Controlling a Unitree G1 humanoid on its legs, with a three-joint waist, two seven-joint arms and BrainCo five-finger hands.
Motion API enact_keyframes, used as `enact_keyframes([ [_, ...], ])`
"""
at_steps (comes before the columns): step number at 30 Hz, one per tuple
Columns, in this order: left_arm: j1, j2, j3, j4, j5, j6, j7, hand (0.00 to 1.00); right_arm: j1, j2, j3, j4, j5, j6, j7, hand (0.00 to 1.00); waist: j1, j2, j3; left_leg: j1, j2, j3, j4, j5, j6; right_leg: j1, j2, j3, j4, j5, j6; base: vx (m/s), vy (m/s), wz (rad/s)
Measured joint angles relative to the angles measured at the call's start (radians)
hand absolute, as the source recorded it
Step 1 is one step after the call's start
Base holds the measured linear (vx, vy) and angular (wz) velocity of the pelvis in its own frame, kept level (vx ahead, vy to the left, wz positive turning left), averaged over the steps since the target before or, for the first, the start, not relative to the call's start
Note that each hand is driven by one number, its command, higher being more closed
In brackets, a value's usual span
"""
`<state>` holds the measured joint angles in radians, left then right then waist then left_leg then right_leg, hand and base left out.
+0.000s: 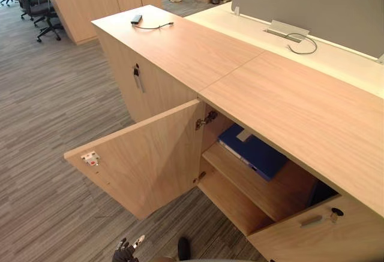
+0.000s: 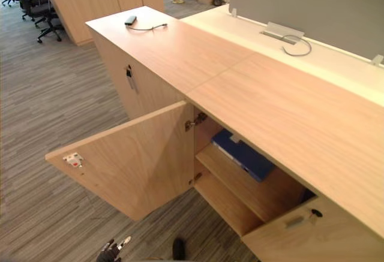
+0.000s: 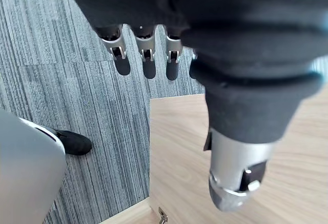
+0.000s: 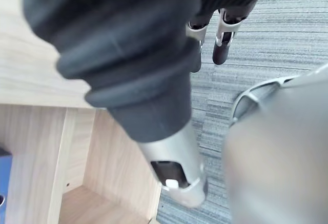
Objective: Walk over to the cabinet, pick up the folder, carry it to the office cabinet, place the folder inside the office cabinet, then close the office cabinet door
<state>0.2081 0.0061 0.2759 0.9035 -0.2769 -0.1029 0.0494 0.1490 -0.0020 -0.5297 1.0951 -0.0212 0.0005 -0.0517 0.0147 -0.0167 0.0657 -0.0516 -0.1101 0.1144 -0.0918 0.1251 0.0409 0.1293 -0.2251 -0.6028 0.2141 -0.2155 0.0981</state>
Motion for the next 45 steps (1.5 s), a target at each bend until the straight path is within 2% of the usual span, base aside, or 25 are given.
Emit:
enact_keyframes([
  [10,-0.014,0.017,-0.041,0.017,-0.019,-0.015,0.002,0.00,-0.009,0.000,0.012,0.008,-0.015,-0.003,-0.011,0.00,-0.009,-0.005,0.015,-0.020,-0.005,-0.061,0.033,0.009,0.021,0.034,0.014,-0.063,-0.017,-0.006,0.015,0.02,-0.049,0.18],
  [11,-0.021,0.018,-0.053,0.009,-0.041,-0.016,0.003,0.00,-0.024,-0.001,0.014,0.008,-0.026,-0.002,-0.014,0.00,-0.018,-0.007,0.032,-0.062,-0.004,-0.062,0.114,-0.026,0.020,0.029,0.006,-0.079,0.003,-0.007,0.013,-0.06,0.007,0.25],
  [12,-0.022,0.021,-0.054,-0.009,-0.053,-0.019,0.002,0.00,-0.041,-0.004,0.022,0.006,-0.039,-0.002,-0.021,0.00,-0.013,-0.008,0.048,-0.110,0.008,-0.039,0.219,-0.095,0.003,0.015,-0.006,-0.077,0.026,-0.009,0.010,-0.09,0.033,0.04],
  [13,-0.023,0.022,-0.054,-0.012,-0.060,-0.023,0.001,0.00,-0.047,-0.004,0.022,0.007,-0.039,-0.003,-0.026,0.00,-0.010,-0.011,0.050,-0.140,0.021,-0.010,0.298,-0.146,0.003,0.007,-0.015,-0.074,0.039,-0.012,0.004,-0.06,0.063,-0.40],
  [14,-0.026,0.022,-0.054,-0.011,-0.072,-0.024,0.001,0.00,-0.051,-0.004,0.022,0.005,-0.039,-0.003,-0.030,0.00,-0.009,-0.010,0.052,-0.184,0.072,0.047,0.472,-0.235,0.013,0.008,-0.026,-0.073,0.056,-0.012,0.003,0.05,0.058,-0.66],
  [15,-0.024,0.025,-0.055,-0.009,-0.077,-0.026,0.002,0.00,-0.049,-0.005,0.021,0.002,-0.038,-0.003,-0.032,0.00,-0.011,-0.007,0.053,-0.194,0.138,0.059,0.593,-0.282,0.003,0.009,-0.037,-0.062,0.086,-0.013,0.004,0.12,0.053,-0.71],
  [16,-0.020,0.026,-0.056,-0.007,-0.081,-0.026,0.002,0.00,-0.047,-0.006,0.021,-0.001,-0.038,-0.003,-0.032,0.00,-0.014,-0.002,0.054,-0.190,0.170,0.047,0.615,-0.299,-0.018,0.009,-0.040,-0.050,0.108,-0.013,0.005,0.18,0.084,-0.77],
  [17,-0.018,0.026,-0.064,0.001,-0.090,-0.028,0.002,0.00,-0.051,-0.014,0.014,-0.003,-0.038,-0.003,-0.032,0.00,-0.019,0.011,0.054,-0.190,0.166,0.007,0.603,-0.313,-0.043,-0.025,-0.045,-0.021,0.144,-0.014,0.006,0.14,0.198,-0.47],
  [19,-0.028,0.049,-0.100,0.019,-0.093,-0.030,0.002,0.00,-0.057,-0.012,-0.017,0.021,-0.035,-0.004,-0.031,0.00,-0.040,0.007,0.051,-0.192,0.119,-0.026,0.528,-0.304,-0.033,-0.082,-0.069,0.000,0.133,-0.012,0.003,0.07,0.217,0.00],
  [20,-0.037,0.059,-0.106,0.039,-0.105,-0.032,0.002,0.00,-0.063,-0.015,-0.065,0.045,-0.035,-0.003,-0.031,0.00,-0.055,-0.003,0.055,-0.194,0.077,-0.059,0.489,-0.273,-0.034,-0.078,-0.097,0.001,0.102,0.014,0.021,0.01,0.216,0.36],
  [21,-0.038,0.065,-0.102,0.049,-0.120,-0.033,0.003,0.00,-0.063,-0.018,-0.116,0.061,-0.034,-0.002,-0.032,0.00,-0.063,0.002,0.059,-0.192,0.042,-0.103,0.471,-0.258,-0.040,-0.092,-0.131,0.004,0.112,0.037,0.027,0.01,0.251,0.27],
  [22,-0.036,0.063,-0.097,0.049,-0.124,-0.034,0.002,0.00,-0.062,-0.018,-0.127,0.066,-0.033,-0.004,-0.032,0.00,-0.061,-0.002,0.065,-0.200,0.034,-0.131,0.503,-0.277,-0.037,-0.102,-0.148,0.008,0.128,0.041,0.024,0.01,0.141,-0.15],
  [23,-0.031,0.056,-0.097,0.050,-0.125,-0.033,0.003,0.00,-0.060,-0.033,-0.137,0.067,-0.027,-0.007,-0.031,0.00,-0.066,0.033,0.065,-0.229,0.061,-0.167,0.586,-0.337,-0.032,-0.113,-0.158,0.015,0.174,0.041,0.024,0.01,0.088,-0.32],
  [24,-0.030,0.046,-0.109,0.060,-0.124,-0.029,0.002,0.00,-0.057,-0.045,-0.156,0.069,-0.017,-0.005,-0.031,0.00,-0.074,0.050,0.065,-0.223,0.047,-0.182,0.591,-0.357,-0.032,-0.126,-0.179,0.023,0.213,0.044,0.023,0.01,0.100,-0.24],
  [25,-0.030,0.047,-0.125,0.062,-0.116,-0.028,0.001,0.00,-0.055,-0.043,-0.165,0.068,-0.012,-0.005,-0.030,0.00,-0.083,0.056,0.058,-0.212,0.028,-0.180,0.570,-0.341,-0.030,-0.136,-0.203,0.029,0.230,0.057,0.023,-0.01,0.174,0.01],
  [27,-0.030,0.054,-0.194,0.039,-0.089,-0.031,-0.008,0.00,-0.032,-0.021,-0.190,0.049,-0.008,-0.006,-0.006,0.00,-0.097,0.054,0.059,-0.153,-0.023,-0.178,0.447,-0.268,0.006,-0.166,-0.267,0.038,0.260,0.092,0.004,-0.02,0.213,0.13],
  [30,-0.013,0.058,-0.224,-0.002,-0.065,-0.025,-0.016,0.00,-0.019,0.005,-0.195,0.037,-0.008,-0.001,-0.004,0.00,-0.095,0.056,0.063,-0.083,-0.046,-0.180,0.323,-0.203,0.023,-0.170,-0.260,0.057,0.211,0.092,0.006,-0.06,0.102,-0.04],
  [33,0.018,0.055,-0.230,-0.060,-0.049,-0.022,-0.023,0.00,-0.008,0.008,-0.192,0.015,-0.019,0.006,-0.002,0.00,-0.093,0.050,0.071,-0.047,-0.052,-0.169,0.260,-0.174,0.020,-0.175,-0.234,0.063,0.155,0.092,0.006,-0.06,-0.027,-0.18],
  [36,0.041,0.053,-0.227,-0.114,-0.048,-0.021,-0.032,0.00,-0.007,0.005,-0.142,-0.022,-0.039,0.018,-0.001,0.00,-0.076,0.048,0.097,-0.013,-0.004,-0.078,0.228,-0.175,0.019,-0.177,-0.207,0.089,0.153,0.119,0.002,-0.09,-0.091,-0.59],
  [39,0.042,0.042,-0.208,-0.116,-0.023,-0.020,-0.039,0.00,0.004,-0.003,-0.097,-0.044,-0.038,0.020,0.000,0.00,-0.085,0.047,0.098,0.004,0.045,0.008,0.232,-0.188,0.012,-0.172,-0.183,0.089,0.141,0.138,-0.015,-0.10,-0.111,-0.47],
  [40,0.041,0.032,-0.193,-0.116,-0.014,-0.018,-0.039,0.00,0.004,-0.005,-0.097,-0.043,-0.038,0.022,0.000,0.00,-0.083,0.055,0.100,0.011,0.068,0.021,0.230,-0.189,0.013,-0.175,-0.162,0.091,0.141,0.160,-0.049,-0.09,-0.121,-0.39],
  [41,0.039,0.013,-0.134,-0.097,-0.007,-0.012,-0.032,0.00,0.011,-0.008,-0.098,-0.051,-0.038,0.022,0.002,0.00,-0.079,0.073,0.103,0.037,0.121,0.047,0.224,-0.183,0.014,-0.203,-0.164,0.090,0.321,0.133,-0.129,-0.08,-0.136,-0.27],
  [42,0.042,0.019,-0.131,-0.081,-0.008,-0.010,-0.028,0.00,0.030,-0.007,-0.101,-0.054,-0.039,0.023,0.002,0.00,-0.077,0.071,0.084,0.036,0.136,0.039,0.223,-0.188,0.002,-0.200,-0.158,0.115,0.401,0.123,-0.119,-0.03,-0.190,-0.14],
  [43,0.046,0.020,-0.117,-0.083,-0.008,-0.013,-0.025,0.00,0.039,0.003,-0.104,-0.051,-0.040,0.023,0.001,0.00,-0.071,0.058,0.070,0.033,0.142,0.039,0.206,-0.184,-0.008,-0.163,-0.128,0.133,0.355,0.140,-0.091,0.02,-0.172,-0.01],
  [45,0.042,0.018,-0.100,-0.081,-0.003,-0.012,-0.021,0.00,0.033,0.009,-0.096,-0.041,-0.042,0.021,-0.002,0.00,-0.059,0.043,0.055,0.035,0.150,0.062,0.131,-0.147,-0.033,-0.141,-0.078,0.140,0.206,0.109,-0.047,0.02,-0.192,-0.28],
])
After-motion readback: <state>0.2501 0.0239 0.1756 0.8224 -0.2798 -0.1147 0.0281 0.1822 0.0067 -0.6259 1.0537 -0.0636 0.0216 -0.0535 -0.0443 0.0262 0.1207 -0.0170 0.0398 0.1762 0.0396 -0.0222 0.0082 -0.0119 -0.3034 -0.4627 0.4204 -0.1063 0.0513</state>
